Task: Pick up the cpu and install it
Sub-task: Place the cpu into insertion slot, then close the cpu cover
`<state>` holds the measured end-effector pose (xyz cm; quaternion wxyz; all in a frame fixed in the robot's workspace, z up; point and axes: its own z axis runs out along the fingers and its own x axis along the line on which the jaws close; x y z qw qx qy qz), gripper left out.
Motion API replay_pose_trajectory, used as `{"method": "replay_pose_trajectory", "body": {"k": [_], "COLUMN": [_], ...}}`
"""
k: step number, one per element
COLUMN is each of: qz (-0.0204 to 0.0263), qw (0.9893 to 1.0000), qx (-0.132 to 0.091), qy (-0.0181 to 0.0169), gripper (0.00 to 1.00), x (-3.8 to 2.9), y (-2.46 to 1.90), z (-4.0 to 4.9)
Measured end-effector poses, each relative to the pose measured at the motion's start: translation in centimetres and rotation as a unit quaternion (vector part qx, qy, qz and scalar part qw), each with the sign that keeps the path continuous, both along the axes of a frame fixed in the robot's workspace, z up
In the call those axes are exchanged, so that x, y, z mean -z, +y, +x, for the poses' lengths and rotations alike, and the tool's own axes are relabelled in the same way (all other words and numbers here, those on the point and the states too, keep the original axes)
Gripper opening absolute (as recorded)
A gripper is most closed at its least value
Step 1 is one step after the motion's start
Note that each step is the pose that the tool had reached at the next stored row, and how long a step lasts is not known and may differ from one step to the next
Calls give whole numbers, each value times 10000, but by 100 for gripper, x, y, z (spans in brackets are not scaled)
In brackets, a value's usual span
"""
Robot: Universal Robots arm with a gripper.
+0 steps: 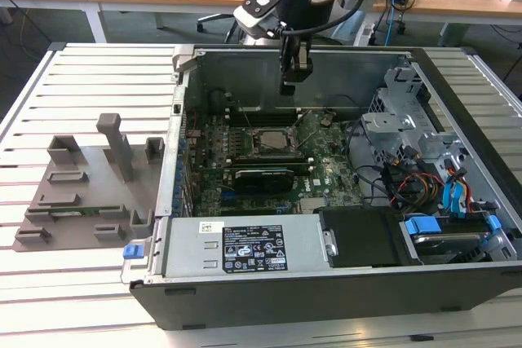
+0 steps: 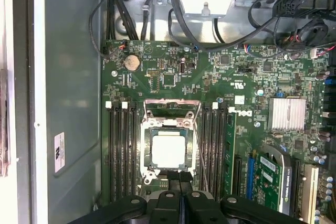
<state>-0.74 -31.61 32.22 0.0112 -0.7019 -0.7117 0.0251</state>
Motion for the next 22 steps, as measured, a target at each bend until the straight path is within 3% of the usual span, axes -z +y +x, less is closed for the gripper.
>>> {"method": "replay_pose_trajectory", "body": {"k": [9, 17, 22], "qz": [-1, -1, -1], "qw": [10000, 10000, 10000], "qx": [0, 0, 0], "qy": [0, 0, 0], "gripper": [11, 11, 11], "x": [-7, -7, -6], "y": [0, 0, 0], "z": [15, 165, 368]}}
